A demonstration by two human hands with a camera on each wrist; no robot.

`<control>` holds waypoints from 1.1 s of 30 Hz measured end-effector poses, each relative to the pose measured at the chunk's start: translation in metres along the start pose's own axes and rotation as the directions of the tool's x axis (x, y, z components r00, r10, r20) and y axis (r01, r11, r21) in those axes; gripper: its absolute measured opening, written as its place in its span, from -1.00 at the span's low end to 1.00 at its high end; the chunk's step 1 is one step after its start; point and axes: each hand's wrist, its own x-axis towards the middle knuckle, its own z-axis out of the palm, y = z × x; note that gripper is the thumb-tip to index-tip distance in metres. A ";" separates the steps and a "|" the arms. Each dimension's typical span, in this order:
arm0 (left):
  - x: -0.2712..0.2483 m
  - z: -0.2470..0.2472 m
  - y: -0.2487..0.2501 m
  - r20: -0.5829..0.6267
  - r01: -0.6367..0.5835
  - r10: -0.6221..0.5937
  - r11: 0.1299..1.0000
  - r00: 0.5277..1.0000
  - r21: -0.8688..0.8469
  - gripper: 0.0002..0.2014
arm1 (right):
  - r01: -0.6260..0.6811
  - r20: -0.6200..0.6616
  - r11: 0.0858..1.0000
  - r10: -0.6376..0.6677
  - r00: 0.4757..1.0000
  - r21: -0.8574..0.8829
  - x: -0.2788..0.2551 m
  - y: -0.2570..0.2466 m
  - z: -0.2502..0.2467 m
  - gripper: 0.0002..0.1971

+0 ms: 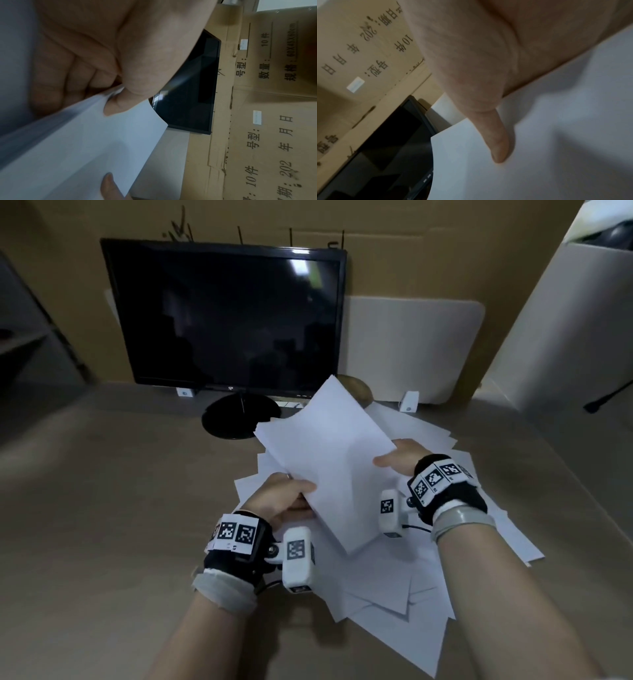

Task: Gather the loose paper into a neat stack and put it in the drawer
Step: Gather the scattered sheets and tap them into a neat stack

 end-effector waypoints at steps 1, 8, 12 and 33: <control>-0.002 0.000 -0.001 -0.001 -0.003 0.003 1.000 1.000 -0.005 -0.81 | -0.004 0.003 0.999 0.005 1.000 -0.037 0.003 0.000 0.003 -0.56; -0.013 0.002 -0.004 -0.127 -0.066 0.062 0.997 0.990 -0.028 -0.85 | -0.057 -0.016 0.987 0.055 0.998 -0.148 -0.017 -0.001 0.006 -0.37; -0.013 -0.008 -0.006 -0.238 -0.113 0.118 0.993 0.964 0.036 -0.89 | -0.056 0.031 0.988 0.061 0.998 -0.141 -0.032 0.009 0.009 -0.59; -0.036 -0.002 -0.003 -0.141 -0.148 0.154 0.987 0.978 0.054 -0.81 | -0.020 0.020 0.988 0.017 1.000 0.156 -0.055 0.021 0.008 -0.62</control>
